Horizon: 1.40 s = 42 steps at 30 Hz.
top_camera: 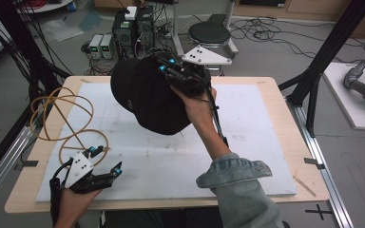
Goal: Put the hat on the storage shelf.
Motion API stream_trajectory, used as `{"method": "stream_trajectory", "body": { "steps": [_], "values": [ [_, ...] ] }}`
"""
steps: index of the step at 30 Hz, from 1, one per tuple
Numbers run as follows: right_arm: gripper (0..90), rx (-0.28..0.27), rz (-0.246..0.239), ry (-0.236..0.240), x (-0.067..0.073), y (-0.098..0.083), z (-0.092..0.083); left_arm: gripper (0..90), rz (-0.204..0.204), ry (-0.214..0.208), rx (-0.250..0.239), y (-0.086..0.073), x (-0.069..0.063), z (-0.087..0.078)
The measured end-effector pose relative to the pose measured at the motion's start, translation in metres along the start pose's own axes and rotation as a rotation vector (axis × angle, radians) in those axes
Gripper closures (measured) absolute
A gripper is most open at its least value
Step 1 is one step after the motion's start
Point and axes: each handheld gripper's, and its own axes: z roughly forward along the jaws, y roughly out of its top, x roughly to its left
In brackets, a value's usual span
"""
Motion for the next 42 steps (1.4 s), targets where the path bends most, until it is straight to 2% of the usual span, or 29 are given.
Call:
{"method": "stream_trajectory", "body": {
  "steps": [10, 14, 19, 21, 26, 36, 42],
  "values": [
    [86.2, -0.029, -0.038, 0.056, 0.012, 0.017, 0.02, 19.1, -0.001, 0.013, -0.012, 0.0, 0.003, -0.005],
    [86.2, -0.039, -0.065, 0.093, 0.018, 0.025, 0.031, 19.2, -0.003, 0.019, -0.015, -0.001, 0.005, -0.007],
    [86.2, -0.043, -0.046, 0.14, 0.021, 0.031, 0.041, 19.2, -0.013, 0.02, -0.02, -0.001, 0.006, -0.009],
    [86.2, -0.04, -0.058, 0.168, 0.027, 0.037, 0.049, 19.2, -0.012, 0.019, -0.021, -0.001, 0.006, -0.01],
    [86.3, -0.049, -0.073, 0.205, 0.037, 0.044, 0.062, 19.2, -0.005, 0.012, -0.015, -0.001, 0.004, -0.008],
    [86.2, -0.045, -0.076, 0.276, 0.056, 0.05, 0.086, 19.2, 0.002, 0.001, -0.007, -0.002, 0.001, -0.007],
    [86.2, -0.041, -0.076, 0.34, 0.069, 0.056, 0.106, 19.4, 0.013, -0.021, 0.006, -0.003, -0.003, -0.005]
  ]
}}
